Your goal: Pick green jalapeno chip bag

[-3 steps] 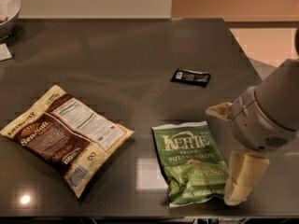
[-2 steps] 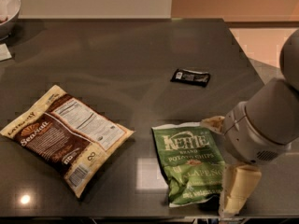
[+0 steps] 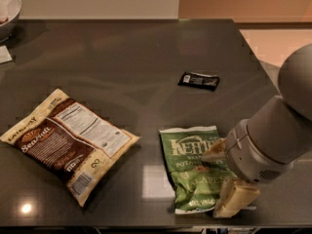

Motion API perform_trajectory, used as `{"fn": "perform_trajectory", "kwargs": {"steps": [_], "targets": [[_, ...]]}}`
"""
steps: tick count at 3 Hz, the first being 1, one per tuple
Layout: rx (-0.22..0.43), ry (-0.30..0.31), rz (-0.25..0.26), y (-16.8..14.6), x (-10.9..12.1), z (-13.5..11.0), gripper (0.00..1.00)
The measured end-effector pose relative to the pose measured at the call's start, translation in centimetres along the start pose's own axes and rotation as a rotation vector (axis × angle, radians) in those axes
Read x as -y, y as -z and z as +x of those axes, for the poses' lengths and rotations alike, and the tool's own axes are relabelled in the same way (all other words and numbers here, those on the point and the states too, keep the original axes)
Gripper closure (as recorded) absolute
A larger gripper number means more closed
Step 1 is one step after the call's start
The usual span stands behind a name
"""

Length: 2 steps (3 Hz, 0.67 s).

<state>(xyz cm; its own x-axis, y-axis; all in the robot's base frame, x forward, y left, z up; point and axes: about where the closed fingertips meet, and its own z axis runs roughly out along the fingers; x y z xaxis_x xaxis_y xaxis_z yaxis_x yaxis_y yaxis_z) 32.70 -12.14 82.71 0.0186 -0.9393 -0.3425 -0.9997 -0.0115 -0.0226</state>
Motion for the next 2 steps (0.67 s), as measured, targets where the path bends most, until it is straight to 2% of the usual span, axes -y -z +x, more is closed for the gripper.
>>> {"fn": "perform_trajectory", "kwargs": {"steps": [1, 2], "targets": [[0.004, -0.005, 0.016, 0.6, 0.5, 0.0, 0.56], [0.016, -0.015, 0.062, 2.9, 1.9, 0.0, 0.8]]}}
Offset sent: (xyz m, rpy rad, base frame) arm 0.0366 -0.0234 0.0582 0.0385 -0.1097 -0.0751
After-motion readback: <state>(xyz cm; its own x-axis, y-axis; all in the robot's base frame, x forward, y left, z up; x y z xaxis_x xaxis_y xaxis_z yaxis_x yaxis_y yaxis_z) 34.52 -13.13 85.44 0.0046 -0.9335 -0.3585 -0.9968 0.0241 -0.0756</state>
